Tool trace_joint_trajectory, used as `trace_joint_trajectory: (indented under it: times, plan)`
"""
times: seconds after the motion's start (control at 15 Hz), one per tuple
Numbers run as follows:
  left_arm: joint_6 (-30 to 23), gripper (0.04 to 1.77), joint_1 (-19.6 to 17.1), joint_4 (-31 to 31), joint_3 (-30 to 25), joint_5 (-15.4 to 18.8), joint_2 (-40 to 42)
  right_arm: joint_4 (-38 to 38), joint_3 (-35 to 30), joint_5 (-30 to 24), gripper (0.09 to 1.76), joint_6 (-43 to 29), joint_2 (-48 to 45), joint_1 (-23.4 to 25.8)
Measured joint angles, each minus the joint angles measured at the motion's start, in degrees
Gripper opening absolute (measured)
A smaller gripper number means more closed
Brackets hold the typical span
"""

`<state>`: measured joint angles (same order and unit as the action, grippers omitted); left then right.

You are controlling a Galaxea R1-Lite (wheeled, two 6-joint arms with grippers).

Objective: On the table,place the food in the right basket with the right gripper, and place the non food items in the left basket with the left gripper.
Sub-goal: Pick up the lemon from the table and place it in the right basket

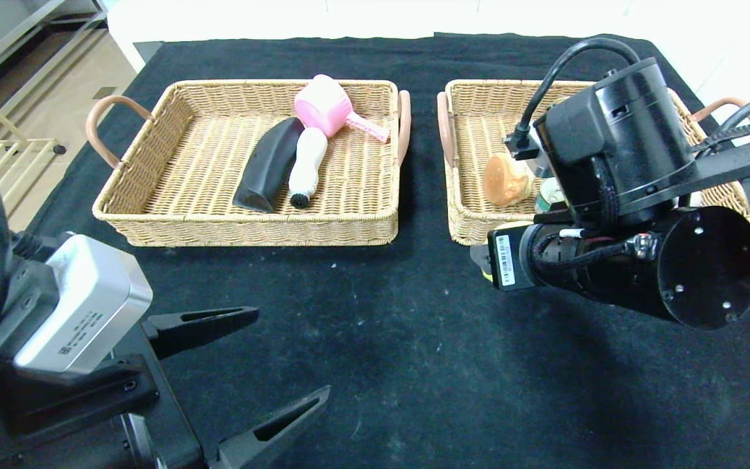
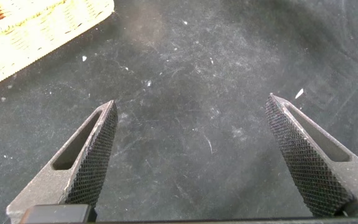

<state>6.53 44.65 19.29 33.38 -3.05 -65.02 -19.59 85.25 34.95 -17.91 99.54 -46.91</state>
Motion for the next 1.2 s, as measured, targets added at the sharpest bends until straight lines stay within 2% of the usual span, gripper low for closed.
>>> trace_joint_trajectory:
  times: [0.33,0.47,0.87,1.2]
  plan:
    - [0.6,1.72,0.0,0.0,0.0,-0.3,0.0,0.6,0.0,-0.6,1.36,6.4,-2.1,5.7]
    - [0.6,1.72,0.0,0.0,0.0,-0.3,0.0,1.4,0.2,-3.2,1.36,8.3,-2.6,8.6]
    - [0.8,1.72,0.0,0.0,0.0,-0.3,0.1,7.4,2.0,-4.1,1.36,14.6,-2.4,15.5]
    - [0.8,1.72,0.0,0.0,0.0,-0.3,0.1,13.1,3.6,-6.6,1.35,15.8,-0.4,20.7]
